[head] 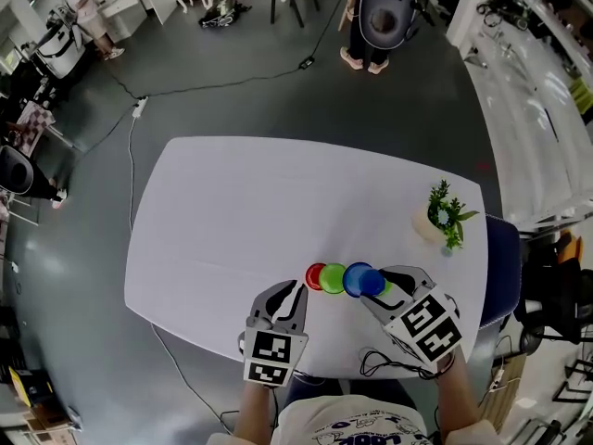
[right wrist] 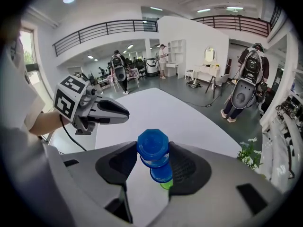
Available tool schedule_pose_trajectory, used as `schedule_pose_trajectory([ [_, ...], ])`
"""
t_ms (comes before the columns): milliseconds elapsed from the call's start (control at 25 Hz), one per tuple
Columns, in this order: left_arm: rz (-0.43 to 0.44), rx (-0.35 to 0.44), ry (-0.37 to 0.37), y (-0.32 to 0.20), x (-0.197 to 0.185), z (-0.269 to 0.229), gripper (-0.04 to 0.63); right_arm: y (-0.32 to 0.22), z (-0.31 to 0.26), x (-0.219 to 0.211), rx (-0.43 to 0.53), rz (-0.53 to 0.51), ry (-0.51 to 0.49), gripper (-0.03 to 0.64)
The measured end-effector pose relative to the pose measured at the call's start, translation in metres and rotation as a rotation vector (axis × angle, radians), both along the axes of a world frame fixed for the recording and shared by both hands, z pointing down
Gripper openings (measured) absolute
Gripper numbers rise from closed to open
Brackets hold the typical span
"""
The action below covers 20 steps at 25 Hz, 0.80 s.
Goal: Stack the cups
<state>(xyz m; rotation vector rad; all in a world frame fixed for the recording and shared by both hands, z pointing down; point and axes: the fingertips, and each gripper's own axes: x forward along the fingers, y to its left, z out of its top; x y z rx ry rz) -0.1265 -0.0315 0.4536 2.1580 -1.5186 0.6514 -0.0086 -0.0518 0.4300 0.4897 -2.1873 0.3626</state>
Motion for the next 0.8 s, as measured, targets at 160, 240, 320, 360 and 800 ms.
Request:
schedule_pose_trajectory([
  [160,0.003,0.003,-0.011,0.006,-0.004,0.002,0.063,0.002,0.004,-0.003,0.015,-0.003,0.002,0.227],
  [240,0.001,0.003,-0.009,0.010,-0.004,0.003,0.063,0.004,0.005,-0.003,0.026,-0.004,0.000,0.227],
  [320,-0.001,0.005,-0.006,0.012,-0.005,0.001,0.063,0.004,0.003,-0.004,0.040,0.003,-0.011,0.229],
  [360,-0.001,0.006,-0.007,0.013,-0.005,0.000,0.063,0.004,0.002,-0.005,0.045,0.008,-0.020,0.230],
  [800,-0.029,0.059,0.011,0.018,-0.018,-0.022,0.063,-0.003,-0.041,-0.010,0.123,0.130,-0.231,0.278],
])
